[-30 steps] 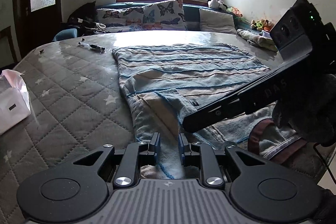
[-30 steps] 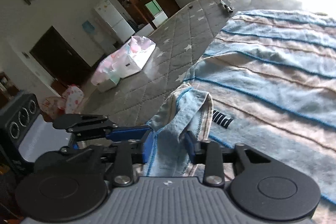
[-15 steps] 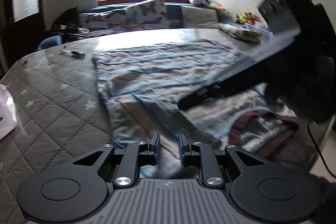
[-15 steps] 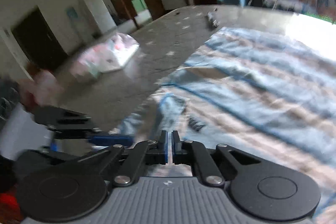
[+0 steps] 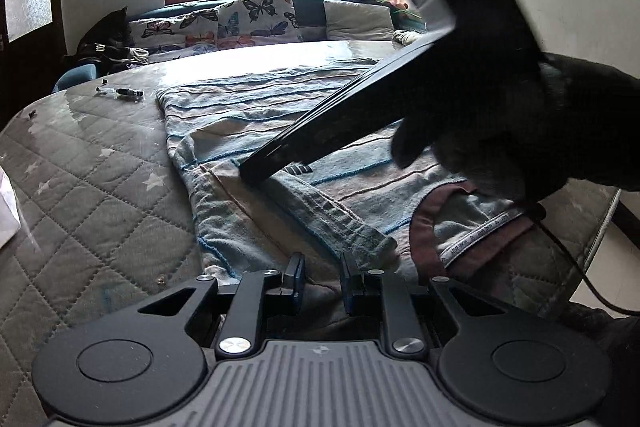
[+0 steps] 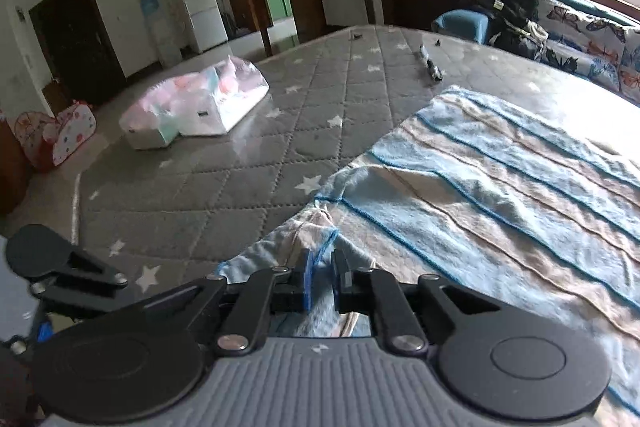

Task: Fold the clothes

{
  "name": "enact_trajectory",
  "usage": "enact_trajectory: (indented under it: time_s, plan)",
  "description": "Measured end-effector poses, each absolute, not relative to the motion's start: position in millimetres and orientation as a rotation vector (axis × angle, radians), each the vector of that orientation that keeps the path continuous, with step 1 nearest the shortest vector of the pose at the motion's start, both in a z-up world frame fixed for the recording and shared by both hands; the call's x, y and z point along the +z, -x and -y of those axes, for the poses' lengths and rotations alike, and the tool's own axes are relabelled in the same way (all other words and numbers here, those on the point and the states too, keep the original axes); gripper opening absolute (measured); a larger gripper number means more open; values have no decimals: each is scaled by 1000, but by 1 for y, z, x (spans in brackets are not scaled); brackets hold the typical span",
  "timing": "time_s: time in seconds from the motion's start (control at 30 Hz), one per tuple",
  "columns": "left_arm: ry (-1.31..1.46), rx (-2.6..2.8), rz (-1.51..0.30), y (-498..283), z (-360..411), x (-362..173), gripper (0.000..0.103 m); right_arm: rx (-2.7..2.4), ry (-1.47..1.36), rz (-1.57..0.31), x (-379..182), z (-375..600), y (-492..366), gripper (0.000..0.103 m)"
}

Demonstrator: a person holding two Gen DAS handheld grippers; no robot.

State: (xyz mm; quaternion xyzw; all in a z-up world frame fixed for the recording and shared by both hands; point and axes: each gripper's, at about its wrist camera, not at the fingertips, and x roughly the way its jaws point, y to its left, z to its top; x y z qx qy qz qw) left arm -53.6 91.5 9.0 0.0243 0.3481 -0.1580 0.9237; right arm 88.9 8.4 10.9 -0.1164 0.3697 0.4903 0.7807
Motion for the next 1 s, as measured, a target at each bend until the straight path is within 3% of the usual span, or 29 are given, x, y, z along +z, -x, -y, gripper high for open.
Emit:
enact_trajectory:
  time_s: [0.1,0.23,0.4,0.5,0.6,0.67,0.83,1.0]
  plan:
    - [-53,-324,-716,54,-93,11,21,1050,274,-798,10,-11,-90,10]
    - [-69,-317,-705,57,-96,16,22,1068,315,-781,22,2,-86,21]
    - [-110,-337,-698,61,-93,21,27,1118,438,-819,19,19,-69,22]
    - [-152,-365,-703,65,-88,23,27,1122,499,-796,21,33,-55,29]
    - [-200,-393,-691,73,-84,25,38,1108,495,-774,32,55,-47,33]
    - [-232,-408,-680,78,-82,27,51,1075,495,-758,41,76,-42,39]
    - [-310,-433,-670,79,-74,19,51,949,489,-740,54,131,-32,48]
    - [-425,-459,-653,78,-63,7,51,832,519,-765,53,180,-6,49]
